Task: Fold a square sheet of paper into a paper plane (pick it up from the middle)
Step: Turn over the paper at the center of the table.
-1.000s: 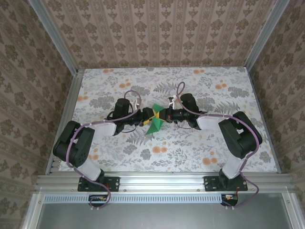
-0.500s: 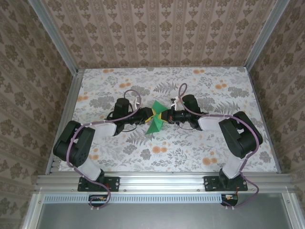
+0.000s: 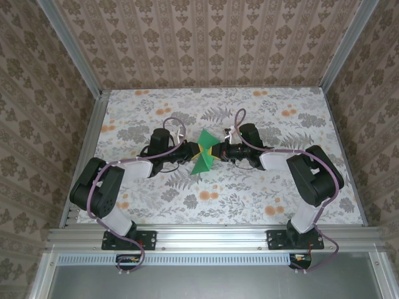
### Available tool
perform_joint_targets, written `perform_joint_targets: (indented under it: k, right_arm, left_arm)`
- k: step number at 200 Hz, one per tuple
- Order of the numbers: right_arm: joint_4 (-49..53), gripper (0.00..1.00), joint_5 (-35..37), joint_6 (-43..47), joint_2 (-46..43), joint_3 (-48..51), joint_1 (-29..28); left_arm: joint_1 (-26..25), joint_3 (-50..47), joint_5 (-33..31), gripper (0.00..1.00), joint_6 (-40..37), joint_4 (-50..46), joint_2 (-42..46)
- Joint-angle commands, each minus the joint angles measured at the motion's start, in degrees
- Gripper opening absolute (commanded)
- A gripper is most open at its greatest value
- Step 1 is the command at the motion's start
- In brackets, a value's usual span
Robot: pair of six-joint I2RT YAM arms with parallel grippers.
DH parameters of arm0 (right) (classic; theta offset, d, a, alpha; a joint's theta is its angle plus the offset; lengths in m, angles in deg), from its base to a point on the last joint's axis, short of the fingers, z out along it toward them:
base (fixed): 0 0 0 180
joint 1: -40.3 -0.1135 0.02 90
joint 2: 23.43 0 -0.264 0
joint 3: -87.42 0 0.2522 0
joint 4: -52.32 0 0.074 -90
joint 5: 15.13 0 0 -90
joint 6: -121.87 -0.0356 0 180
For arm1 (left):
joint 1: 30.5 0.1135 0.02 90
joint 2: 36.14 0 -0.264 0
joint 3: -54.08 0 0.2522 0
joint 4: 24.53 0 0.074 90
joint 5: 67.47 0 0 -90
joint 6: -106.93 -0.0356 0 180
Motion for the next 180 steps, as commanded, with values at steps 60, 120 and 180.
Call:
perform_joint_targets:
  k: [60,120,180]
  right_arm:
    - [15.62,0.43,8.53,9.34,-10.44,0.18,3.09]
    - [33.45,0.71,31.79,20.58,-25.98,1.23,4.12]
    - [34.23,0.77,42.35,19.49,-33.19,5.66,4.76]
  left_arm:
    - [0.2,3.76,-3.02,0.07,-11.35,-14.97,4.82]
    - [-1.25,18.17,-23.82,0.09,-37.04,-54.34,15.3]
    - [-12.66,34.89,-66.9,0.11,-49.54,-76.98,6.78]
